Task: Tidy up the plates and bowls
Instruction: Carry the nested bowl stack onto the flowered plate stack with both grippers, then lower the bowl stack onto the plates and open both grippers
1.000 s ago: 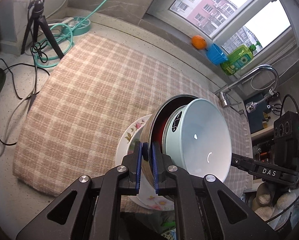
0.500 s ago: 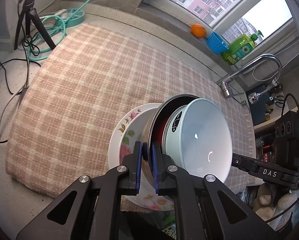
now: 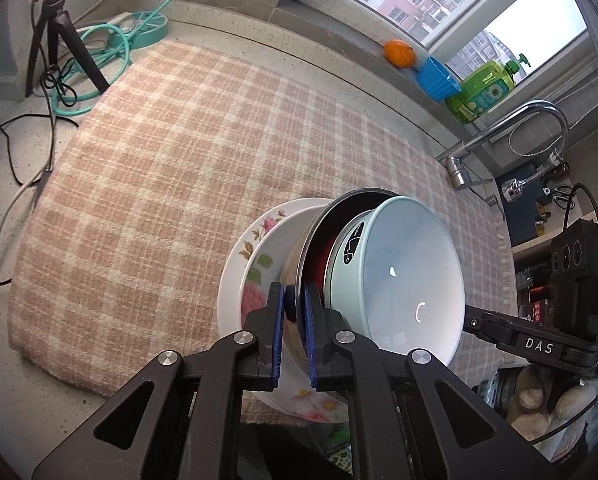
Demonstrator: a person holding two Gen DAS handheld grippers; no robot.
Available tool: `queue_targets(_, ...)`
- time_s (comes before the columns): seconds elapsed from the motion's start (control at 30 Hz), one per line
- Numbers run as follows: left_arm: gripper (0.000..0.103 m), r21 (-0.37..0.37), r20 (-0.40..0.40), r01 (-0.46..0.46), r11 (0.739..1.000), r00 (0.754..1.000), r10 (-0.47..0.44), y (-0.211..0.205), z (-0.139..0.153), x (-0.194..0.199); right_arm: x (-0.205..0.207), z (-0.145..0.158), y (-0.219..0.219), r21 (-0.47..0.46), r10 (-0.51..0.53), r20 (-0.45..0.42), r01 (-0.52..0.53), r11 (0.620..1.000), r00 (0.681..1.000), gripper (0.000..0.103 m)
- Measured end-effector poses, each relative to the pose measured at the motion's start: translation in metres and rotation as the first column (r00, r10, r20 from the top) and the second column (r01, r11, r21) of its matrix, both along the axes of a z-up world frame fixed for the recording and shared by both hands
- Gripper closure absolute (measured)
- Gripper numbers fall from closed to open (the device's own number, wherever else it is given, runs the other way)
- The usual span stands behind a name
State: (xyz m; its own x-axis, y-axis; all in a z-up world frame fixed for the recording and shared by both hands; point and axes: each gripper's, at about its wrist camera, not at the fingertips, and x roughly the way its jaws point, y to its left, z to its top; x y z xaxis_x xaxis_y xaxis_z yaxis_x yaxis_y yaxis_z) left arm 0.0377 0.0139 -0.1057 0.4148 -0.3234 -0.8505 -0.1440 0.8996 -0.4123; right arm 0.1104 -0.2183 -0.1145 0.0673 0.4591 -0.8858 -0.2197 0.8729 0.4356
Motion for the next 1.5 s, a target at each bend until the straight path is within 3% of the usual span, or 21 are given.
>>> queue_targets(0.7,0.095,0.0,-0.012,0.022,1.0,1.0,-0.022,0.001,-0.004,0.003,0.003,-0.003,-0.002,0.008,0.001,-0.003,-0.001,1.0,1.0,0.089)
queue_targets(1.07,0.091,0.016,0.001,0.027,0.999,1.0,-0.027,0.001,-0.003,-0.001,-0.002,0.003,0.0,-0.025,0.011,0.042,-0.01,1.0,0.999,0.089)
queue_targets(1.5,0.085,0.064,0.049,0.001,0.998,0.999,-0.004,0.01,0.014,-0.019,-0.016,0.022,-0.014,0.031,-0.029,0.073,0.027,0.999,0.997,0.08)
